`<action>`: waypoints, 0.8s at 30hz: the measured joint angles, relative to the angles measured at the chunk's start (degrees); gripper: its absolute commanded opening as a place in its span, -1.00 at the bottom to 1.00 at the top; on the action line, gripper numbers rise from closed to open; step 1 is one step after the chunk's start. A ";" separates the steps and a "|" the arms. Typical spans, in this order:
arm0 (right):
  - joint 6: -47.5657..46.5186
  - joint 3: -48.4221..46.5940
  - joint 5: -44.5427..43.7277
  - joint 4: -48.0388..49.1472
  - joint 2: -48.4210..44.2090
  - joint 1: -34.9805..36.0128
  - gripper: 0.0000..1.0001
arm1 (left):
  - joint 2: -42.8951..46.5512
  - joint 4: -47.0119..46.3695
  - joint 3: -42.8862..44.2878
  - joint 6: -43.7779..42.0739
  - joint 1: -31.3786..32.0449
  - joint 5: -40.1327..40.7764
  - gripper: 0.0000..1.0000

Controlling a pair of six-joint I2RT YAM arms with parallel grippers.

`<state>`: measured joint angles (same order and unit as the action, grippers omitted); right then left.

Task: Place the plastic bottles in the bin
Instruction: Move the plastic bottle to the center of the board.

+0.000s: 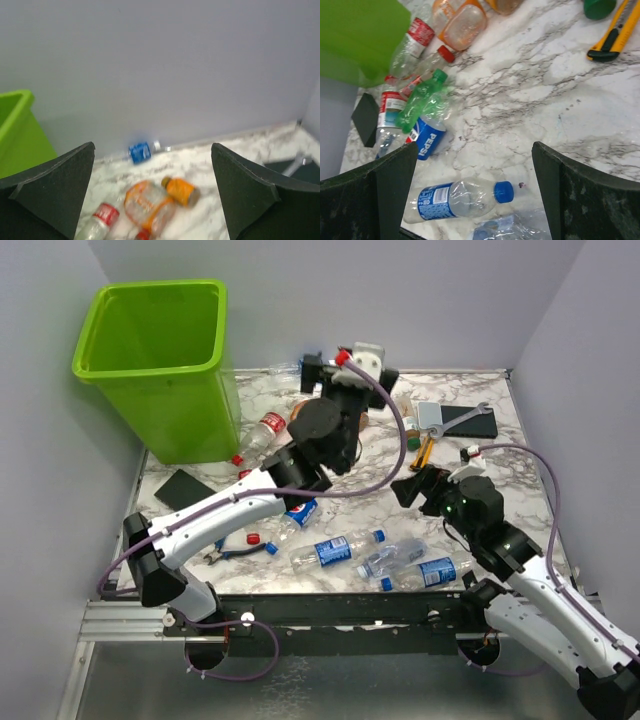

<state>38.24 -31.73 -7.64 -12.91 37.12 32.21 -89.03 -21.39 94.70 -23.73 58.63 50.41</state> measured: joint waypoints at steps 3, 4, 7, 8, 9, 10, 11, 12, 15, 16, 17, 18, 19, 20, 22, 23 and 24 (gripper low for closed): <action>-0.28 -2.49 -3.15 -2.82 3.26 0.00 1.00 | 3.43 7.98 -8.72 5.09 2.45 -0.26 0.98; -0.26 -2.60 -4.13 -3.58 4.09 0.00 0.99 | 4.94 10.38 -12.15 7.21 2.51 -0.24 0.98; -0.02 -2.49 -6.78 -5.20 6.12 -0.02 0.97 | 11.32 16.22 -24.26 14.29 2.21 -0.66 0.98; 0.07 -2.49 -7.37 -5.14 6.84 -0.09 0.96 | 13.73 17.33 -28.11 16.50 2.08 -0.94 0.98; 0.15 -2.51 -8.26 -4.83 8.26 -0.37 0.94 | 16.48 18.56 -32.11 18.80 1.95 -1.33 0.98; 0.22 -2.67 -8.81 -4.61 9.70 -0.70 0.91 | 18.73 19.41 -35.08 20.52 1.88 -1.75 0.98; 0.26 -3.06 -9.33 -4.26 11.72 -1.14 0.86 | 21.42 20.92 -38.36 22.43 1.84 -2.29 0.98; 0.26 -3.85 -9.73 -3.78 14.25 -1.75 0.81 | 23.65 21.51 -40.89 24.24 1.79 -2.89 0.98; -0.46 -7.43 -12.17 0.15 23.43 -4.24 0.76 | 29.27 21.68 -46.88 28.79 1.53 -3.87 0.98; -0.85 -8.59 -13.09 2.12 26.51 -5.18 0.75 | 31.34 21.53 -49.31 30.58 1.44 -4.02 0.98; -1.07 -9.66 -13.55 4.17 29.44 -6.23 0.77 | 32.57 21.55 -50.93 31.76 1.42 -4.07 0.98; -1.40 -10.71 -13.81 6.25 32.28 -7.56 0.80 | 33.92 21.49 -52.89 33.22 1.36 -4.07 0.98; -1.77 -11.76 -13.97 8.39 35.15 -8.96 0.85 | 34.80 21.51 -54.49 34.36 1.31 -4.07 0.98; -2.25 -12.98 -14.08 10.23 38.14 -10.29 0.89 | 35.54 21.49 -55.95 35.36 1.27 -4.07 0.98; -3.74 -16.13 -14.47 13.00 44.19 -12.20 0.93 | 37.11 21.57 -59.10 37.20 1.07 -4.04 0.98; -4.72 -18.03 -14.84 14.01 47.23 -12.85 0.94 | 37.99 21.51 -60.57 38.34 1.07 -4.04 0.98; -5.77 -20.13 -15.19 14.80 50.21 -13.22 0.94 | 38.84 21.53 -61.61 39.10 1.09 -4.04 0.98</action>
<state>32.47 -51.86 -22.83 1.89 87.33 18.98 -50.19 0.14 33.08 15.38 59.72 46.37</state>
